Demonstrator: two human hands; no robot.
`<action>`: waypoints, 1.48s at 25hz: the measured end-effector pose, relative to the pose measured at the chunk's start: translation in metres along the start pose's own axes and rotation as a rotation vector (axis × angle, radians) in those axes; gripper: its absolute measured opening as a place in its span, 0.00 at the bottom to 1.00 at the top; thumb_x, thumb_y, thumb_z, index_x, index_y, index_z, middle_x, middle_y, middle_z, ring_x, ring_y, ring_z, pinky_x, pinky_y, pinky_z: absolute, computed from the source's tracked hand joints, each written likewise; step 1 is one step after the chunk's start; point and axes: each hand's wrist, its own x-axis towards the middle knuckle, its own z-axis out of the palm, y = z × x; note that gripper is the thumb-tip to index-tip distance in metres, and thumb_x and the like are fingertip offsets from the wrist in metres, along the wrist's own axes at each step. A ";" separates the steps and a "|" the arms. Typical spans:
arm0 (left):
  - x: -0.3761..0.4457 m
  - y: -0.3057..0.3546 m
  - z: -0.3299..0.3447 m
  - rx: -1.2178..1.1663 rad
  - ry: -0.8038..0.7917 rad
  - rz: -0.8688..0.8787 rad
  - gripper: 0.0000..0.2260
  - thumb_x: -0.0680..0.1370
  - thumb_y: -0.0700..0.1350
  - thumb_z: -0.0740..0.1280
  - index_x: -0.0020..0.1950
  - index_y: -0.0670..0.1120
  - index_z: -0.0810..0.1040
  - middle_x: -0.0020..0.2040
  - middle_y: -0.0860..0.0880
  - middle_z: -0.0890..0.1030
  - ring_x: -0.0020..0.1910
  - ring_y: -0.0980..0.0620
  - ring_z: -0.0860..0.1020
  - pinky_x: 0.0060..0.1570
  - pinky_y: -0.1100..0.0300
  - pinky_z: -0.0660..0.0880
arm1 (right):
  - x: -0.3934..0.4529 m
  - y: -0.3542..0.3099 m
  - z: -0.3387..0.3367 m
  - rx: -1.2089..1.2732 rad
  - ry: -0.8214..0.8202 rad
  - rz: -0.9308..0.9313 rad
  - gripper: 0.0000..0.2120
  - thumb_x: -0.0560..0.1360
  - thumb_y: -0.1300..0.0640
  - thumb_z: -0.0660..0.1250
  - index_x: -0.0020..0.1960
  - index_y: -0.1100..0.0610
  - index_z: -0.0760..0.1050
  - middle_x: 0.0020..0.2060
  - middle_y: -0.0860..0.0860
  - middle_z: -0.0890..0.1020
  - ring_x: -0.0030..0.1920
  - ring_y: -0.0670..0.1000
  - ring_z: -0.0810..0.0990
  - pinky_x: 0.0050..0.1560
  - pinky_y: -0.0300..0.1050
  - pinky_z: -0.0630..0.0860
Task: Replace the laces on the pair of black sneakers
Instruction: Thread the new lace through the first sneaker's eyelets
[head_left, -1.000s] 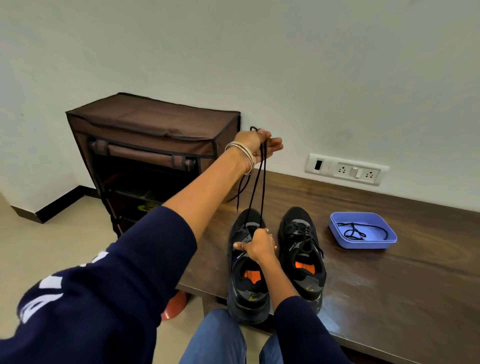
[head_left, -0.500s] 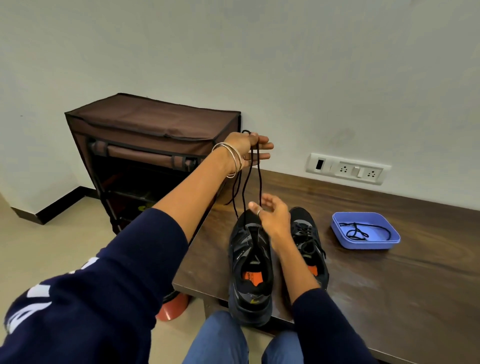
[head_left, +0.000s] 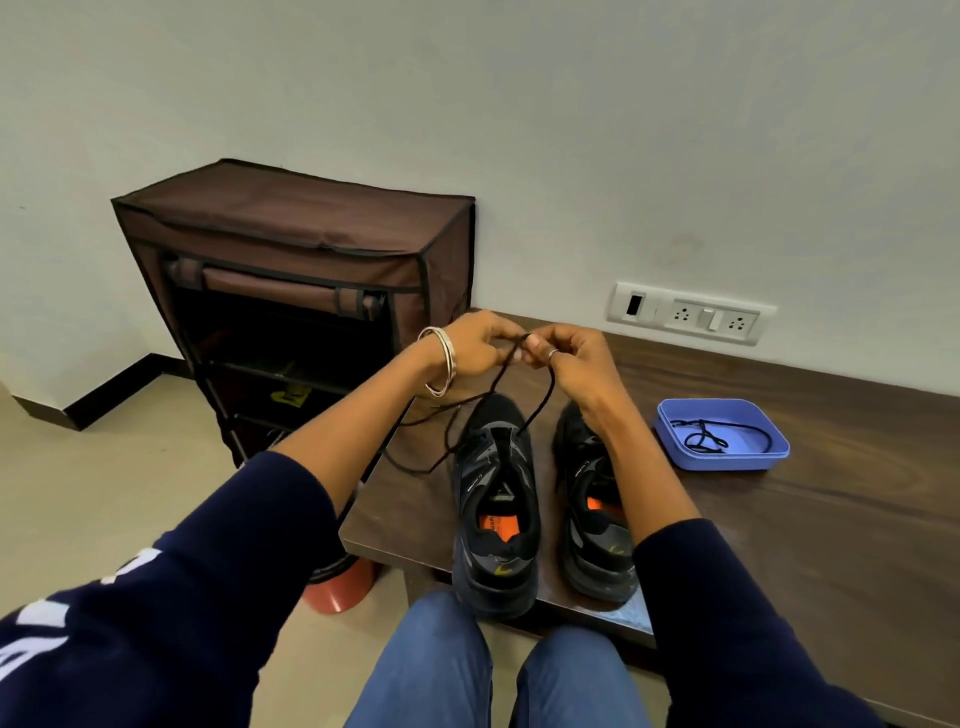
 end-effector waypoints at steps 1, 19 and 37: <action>-0.002 -0.001 0.004 -0.151 0.016 -0.024 0.10 0.81 0.38 0.61 0.57 0.38 0.80 0.47 0.42 0.83 0.49 0.50 0.81 0.56 0.57 0.76 | 0.000 0.004 -0.003 0.025 0.105 0.028 0.07 0.79 0.64 0.64 0.47 0.64 0.80 0.36 0.52 0.82 0.37 0.44 0.80 0.44 0.37 0.77; -0.031 -0.011 0.002 -0.238 0.141 -0.283 0.09 0.75 0.50 0.71 0.40 0.46 0.84 0.29 0.51 0.79 0.27 0.57 0.71 0.28 0.65 0.68 | -0.006 0.025 0.010 -0.613 0.071 -0.035 0.08 0.76 0.53 0.69 0.40 0.43 0.81 0.33 0.44 0.84 0.46 0.48 0.83 0.57 0.58 0.72; -0.038 -0.018 0.040 -0.707 0.278 -0.554 0.10 0.74 0.41 0.72 0.50 0.37 0.76 0.35 0.39 0.83 0.30 0.48 0.82 0.28 0.60 0.79 | -0.019 0.043 0.025 -0.346 -0.057 -0.051 0.06 0.71 0.60 0.75 0.48 0.57 0.85 0.40 0.50 0.86 0.43 0.45 0.83 0.49 0.42 0.79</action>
